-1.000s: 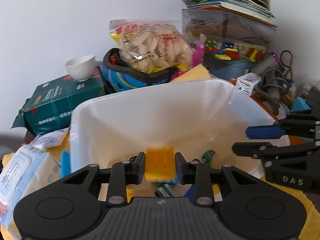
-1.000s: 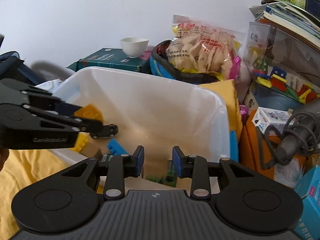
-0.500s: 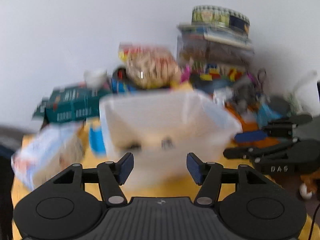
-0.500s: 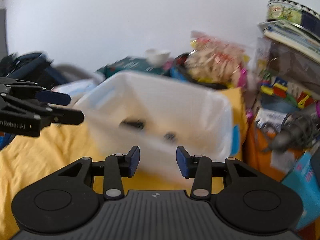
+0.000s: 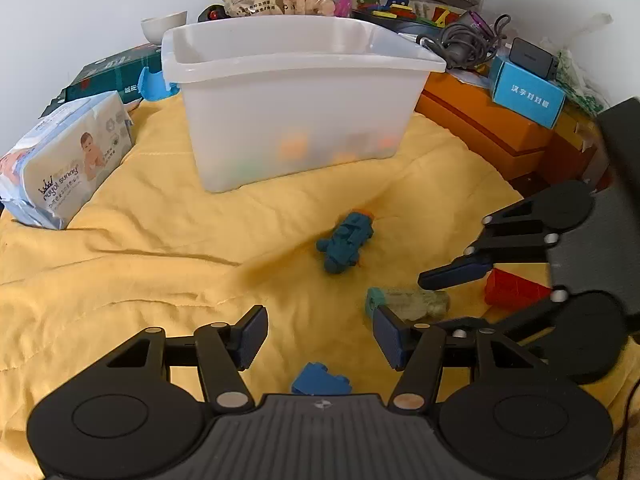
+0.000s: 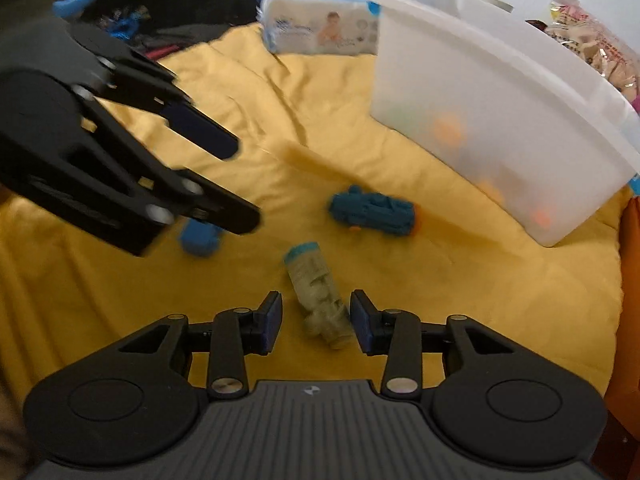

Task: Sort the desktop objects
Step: 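Grasp a teal toy figure with the left gripper while the right grasps a pale green figure, then carry both figures over the white bin and open both grippers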

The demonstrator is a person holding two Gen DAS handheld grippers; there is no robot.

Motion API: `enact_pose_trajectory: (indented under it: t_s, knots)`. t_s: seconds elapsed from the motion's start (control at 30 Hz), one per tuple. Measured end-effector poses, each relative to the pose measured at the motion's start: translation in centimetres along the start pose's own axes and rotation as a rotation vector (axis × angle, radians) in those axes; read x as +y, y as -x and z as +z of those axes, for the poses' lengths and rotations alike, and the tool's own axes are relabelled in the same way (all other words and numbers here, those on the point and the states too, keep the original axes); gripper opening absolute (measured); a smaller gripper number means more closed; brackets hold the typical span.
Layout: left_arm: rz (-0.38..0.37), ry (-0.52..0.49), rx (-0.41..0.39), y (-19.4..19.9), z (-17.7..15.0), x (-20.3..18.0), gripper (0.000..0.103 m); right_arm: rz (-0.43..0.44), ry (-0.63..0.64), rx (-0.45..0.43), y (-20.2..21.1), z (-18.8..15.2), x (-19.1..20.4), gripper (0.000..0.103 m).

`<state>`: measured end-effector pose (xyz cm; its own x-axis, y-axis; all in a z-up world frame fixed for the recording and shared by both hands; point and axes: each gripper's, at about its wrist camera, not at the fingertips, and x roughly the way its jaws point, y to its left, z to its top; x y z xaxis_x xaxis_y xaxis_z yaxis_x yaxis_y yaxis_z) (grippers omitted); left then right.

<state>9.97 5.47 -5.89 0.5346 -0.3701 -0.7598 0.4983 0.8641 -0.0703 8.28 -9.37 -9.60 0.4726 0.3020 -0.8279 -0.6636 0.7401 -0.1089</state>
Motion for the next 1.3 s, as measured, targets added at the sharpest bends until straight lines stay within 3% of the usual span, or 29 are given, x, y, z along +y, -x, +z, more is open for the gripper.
enact_pose_trajectory:
  t_s: [0.17, 0.43, 0.5, 0.57, 0.63, 0.9, 0.97, 1.17, 1.3]
  knots:
    - [0.004, -0.024, -0.005, -0.6, 0.6, -0.5, 0.062, 0.019, -0.124, -0.009, 0.1, -1.1, -1.5, 0.037]
    - [-0.010, -0.143, 0.009, -3.9, 3.7, -2.2, 0.062, -0.180, -0.312, 0.002, 2.0, -3.1, -5.1, 0.037]
    - [-0.018, -0.173, 0.013, -5.2, 4.4, -2.8, 0.062, -0.197, -0.370, 0.002, 1.7, -3.3, -6.1, 0.038]
    - [-0.022, -0.191, 0.033, -6.6, 4.8, -3.2, 0.054, -0.187, -0.403, 0.006, 1.1, -3.3, -6.4, 0.039]
    - [-0.052, -0.187, 0.062, -7.7, 5.0, -3.1, 0.040, -0.166, -0.415, 0.007, 0.8, -3.2, -6.2, 0.041]
    - [-0.096, -0.184, 0.114, -6.9, 3.3, -3.3, 0.028, -0.138, -0.412, -0.012, 0.3, -3.6, -6.8, 0.048]
    - [-0.096, -0.157, 0.121, -6.5, 2.6, -3.2, 0.028, -0.133, -0.387, -0.013, 0.1, -3.5, -6.6, 0.039]
    - [-0.093, -0.140, 0.090, -6.8, 2.2, -3.5, 0.036, -0.137, -0.367, -0.022, 0.7, -3.6, -5.6, 0.039]
    - [-0.075, -0.108, 0.082, -6.7, 2.5, -3.6, 0.025, -0.140, -0.341, -0.014, 0.7, -3.3, -5.5, 0.039]
